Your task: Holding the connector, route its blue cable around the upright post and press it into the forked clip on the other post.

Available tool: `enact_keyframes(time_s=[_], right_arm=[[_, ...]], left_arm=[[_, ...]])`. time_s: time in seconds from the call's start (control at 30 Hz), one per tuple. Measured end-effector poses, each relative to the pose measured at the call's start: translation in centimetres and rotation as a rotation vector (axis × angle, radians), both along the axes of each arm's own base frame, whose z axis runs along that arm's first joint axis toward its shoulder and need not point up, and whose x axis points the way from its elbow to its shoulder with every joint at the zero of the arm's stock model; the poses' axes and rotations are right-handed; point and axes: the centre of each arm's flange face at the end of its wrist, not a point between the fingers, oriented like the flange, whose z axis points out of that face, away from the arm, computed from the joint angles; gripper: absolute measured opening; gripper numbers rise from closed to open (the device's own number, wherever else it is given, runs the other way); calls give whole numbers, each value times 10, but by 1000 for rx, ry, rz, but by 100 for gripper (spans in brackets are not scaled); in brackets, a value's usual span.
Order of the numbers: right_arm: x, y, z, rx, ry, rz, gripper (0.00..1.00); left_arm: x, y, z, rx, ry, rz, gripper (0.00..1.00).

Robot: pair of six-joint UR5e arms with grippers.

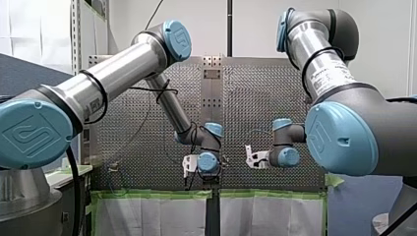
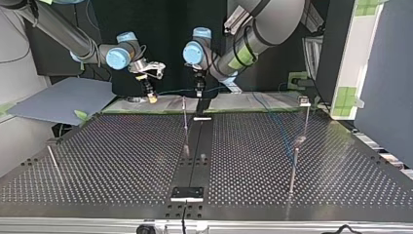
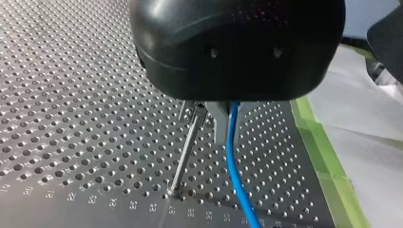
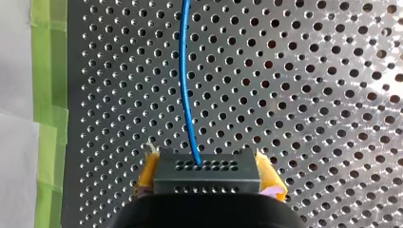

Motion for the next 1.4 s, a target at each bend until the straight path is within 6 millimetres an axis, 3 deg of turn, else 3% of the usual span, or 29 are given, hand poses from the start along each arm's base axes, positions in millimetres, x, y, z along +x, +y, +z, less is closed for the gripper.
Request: enact_keyframes(time_s=[0.7, 1.03, 1.4], right_arm=[[-11, -11, -1, -12, -24, -46, 0], [-13, -11, -2, -8, -25, -54, 0], [-17, -15, -3, -8, -44, -74, 0]], left_arm=[[-1, -7, 1, 12, -17, -29, 0], [7, -14, -20, 36, 10, -41, 0], [15, -17, -17, 26, 0, -37, 0]])
